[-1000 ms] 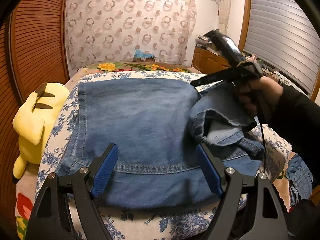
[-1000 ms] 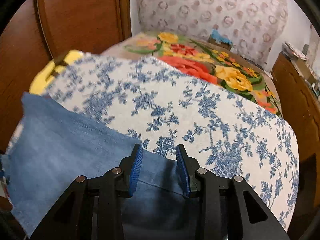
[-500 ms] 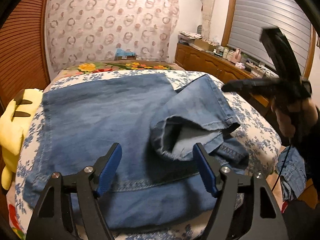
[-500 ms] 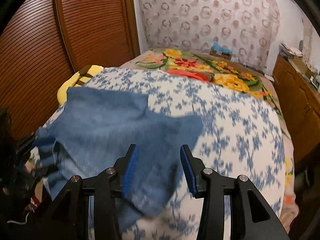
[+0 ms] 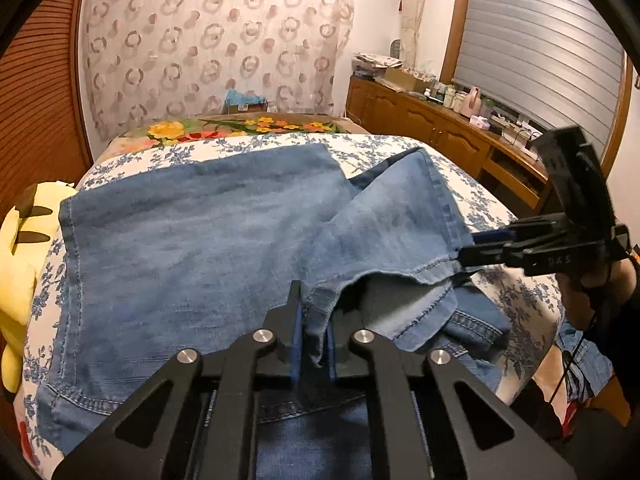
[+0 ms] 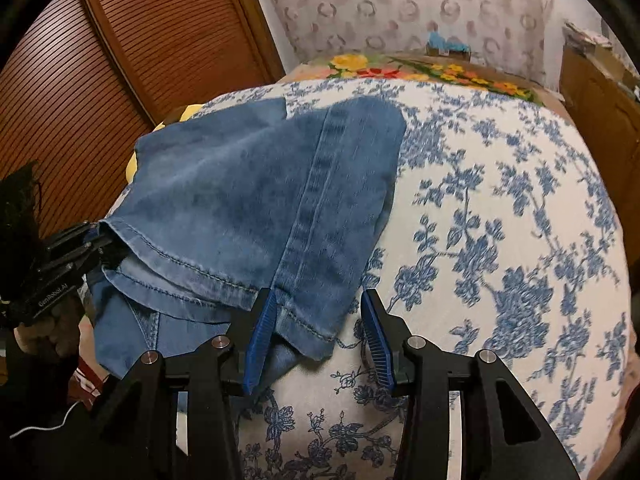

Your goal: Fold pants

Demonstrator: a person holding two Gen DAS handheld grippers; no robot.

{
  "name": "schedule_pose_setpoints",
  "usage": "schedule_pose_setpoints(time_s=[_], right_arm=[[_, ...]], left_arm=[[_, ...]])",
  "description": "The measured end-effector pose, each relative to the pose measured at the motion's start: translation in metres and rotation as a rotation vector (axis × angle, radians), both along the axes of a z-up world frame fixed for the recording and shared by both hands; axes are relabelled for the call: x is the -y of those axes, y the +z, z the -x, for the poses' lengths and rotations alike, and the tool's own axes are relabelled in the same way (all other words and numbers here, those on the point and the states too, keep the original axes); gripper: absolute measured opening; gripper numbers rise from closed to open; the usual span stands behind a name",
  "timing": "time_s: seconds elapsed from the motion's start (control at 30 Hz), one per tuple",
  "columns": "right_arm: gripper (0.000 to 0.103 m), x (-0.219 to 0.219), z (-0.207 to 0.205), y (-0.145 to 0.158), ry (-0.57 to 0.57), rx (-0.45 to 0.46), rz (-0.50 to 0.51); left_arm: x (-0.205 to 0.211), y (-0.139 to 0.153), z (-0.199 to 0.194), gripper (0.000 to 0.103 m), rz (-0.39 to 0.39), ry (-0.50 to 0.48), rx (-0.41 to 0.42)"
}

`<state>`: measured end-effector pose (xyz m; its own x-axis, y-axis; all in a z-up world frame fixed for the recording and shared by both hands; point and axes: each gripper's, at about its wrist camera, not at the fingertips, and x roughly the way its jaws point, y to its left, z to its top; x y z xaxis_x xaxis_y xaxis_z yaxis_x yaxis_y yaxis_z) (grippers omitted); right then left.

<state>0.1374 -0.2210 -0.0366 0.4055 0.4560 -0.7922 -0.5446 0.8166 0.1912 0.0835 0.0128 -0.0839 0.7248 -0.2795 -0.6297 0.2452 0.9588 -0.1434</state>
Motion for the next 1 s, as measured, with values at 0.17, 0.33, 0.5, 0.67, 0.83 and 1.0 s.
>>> schedule_pose_setpoints(time_s=[0.17,0.33,0.5,0.67,0.83,1.0], right_arm=[[0.006,0.002,0.006,0.009,0.024,0.077,-0.025],[0.004,0.008,0.007,0.064,0.021,0.229,-0.081],[0.0,-0.007,0.002,0.127,0.063,0.362,-0.108],[0.0,-0.043,0.002,0.162,0.138,0.429,-0.124],[0.0,-0.07,0.007,0.151,0.195,0.434,-0.085],[0.0,-0.061,0.002,0.125,0.188,0.37,-0.055]], left_arm=[[-0.001,0.019,0.01,0.006,0.011,-0.011,0.036],[-0.002,0.049,0.025,0.005,0.046,-0.034,0.09],[-0.008,0.08,0.038,0.005,0.09,-0.054,0.131],[-0.023,0.096,0.057,0.005,0.128,-0.033,0.149],[-0.038,0.087,0.059,0.004,0.093,0.038,0.132],[-0.069,0.076,0.067,0.004,0.105,0.124,0.13]])
